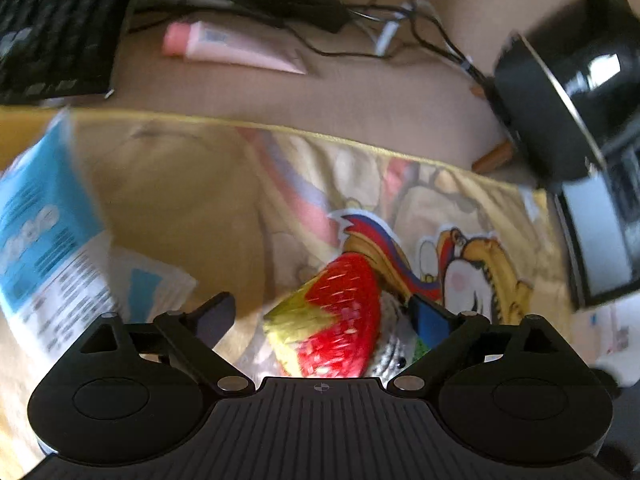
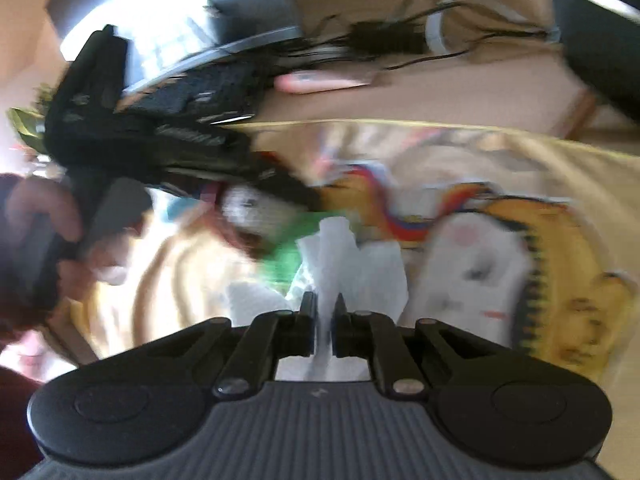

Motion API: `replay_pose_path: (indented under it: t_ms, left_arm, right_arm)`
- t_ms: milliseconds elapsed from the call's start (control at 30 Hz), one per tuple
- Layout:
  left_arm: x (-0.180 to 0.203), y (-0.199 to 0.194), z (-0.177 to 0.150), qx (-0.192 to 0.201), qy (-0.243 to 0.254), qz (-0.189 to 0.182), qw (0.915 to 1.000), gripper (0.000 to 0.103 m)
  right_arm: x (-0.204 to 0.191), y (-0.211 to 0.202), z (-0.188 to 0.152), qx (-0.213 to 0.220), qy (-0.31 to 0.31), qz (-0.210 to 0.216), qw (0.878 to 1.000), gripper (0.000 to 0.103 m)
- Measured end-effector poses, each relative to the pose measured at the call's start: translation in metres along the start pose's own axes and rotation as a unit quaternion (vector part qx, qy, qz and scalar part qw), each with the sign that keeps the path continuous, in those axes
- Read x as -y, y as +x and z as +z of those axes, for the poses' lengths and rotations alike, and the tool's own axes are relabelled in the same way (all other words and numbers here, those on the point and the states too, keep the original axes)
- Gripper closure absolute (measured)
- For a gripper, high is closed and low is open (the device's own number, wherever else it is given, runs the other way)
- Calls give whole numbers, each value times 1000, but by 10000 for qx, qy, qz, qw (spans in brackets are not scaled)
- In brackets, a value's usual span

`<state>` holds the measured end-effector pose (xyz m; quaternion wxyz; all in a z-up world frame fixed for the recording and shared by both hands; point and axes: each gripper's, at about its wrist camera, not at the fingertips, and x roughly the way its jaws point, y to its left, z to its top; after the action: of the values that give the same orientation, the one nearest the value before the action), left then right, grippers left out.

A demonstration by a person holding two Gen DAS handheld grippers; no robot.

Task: Clean container
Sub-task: 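Close the left tool on the crocheted doll's red hat and lift it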

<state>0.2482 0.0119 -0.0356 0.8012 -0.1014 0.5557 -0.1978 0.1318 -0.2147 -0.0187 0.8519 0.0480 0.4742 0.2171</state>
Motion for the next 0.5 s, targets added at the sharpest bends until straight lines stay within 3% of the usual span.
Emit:
replay_pose_path:
  t_ms: [67, 100, 133, 200, 333, 400, 433, 500]
  left_arm:
    - [13, 2, -4, 3, 462, -93, 9989, 9]
    - [23, 2, -7, 30, 825, -132, 9965, 15]
    - [33, 0, -12, 126, 1225, -75, 9924, 21]
    - [51, -6, -20, 337, 1898, 20, 9812, 24]
    - [78, -16, -19, 848, 2534, 186, 9635, 26]
    - [89, -24, -17, 1351, 2847, 418, 9481, 26]
    - [94, -30, -20, 1662, 3049, 513, 9364, 26]
    - [100, -40, -35, 2245, 3619, 725, 9019, 26]
  right_arm:
    - [16, -9, -3, 89, 233, -219, 9995, 94]
    - [25, -14, -4, 147, 391, -267, 9988, 94]
    - [34, -19, -6, 205, 549, -313, 9978, 94]
    - [50, -29, -4, 352, 818, -422, 9951, 94]
    - [70, -41, 6, 675, 1160, -557, 9894, 94]
    - [73, -50, 14, 898, 1167, -629, 9871, 94]
    - [72, -54, 18, 1021, 1136, -634, 9862, 94]
    - [69, -62, 26, 1213, 1031, -588, 9855, 94]
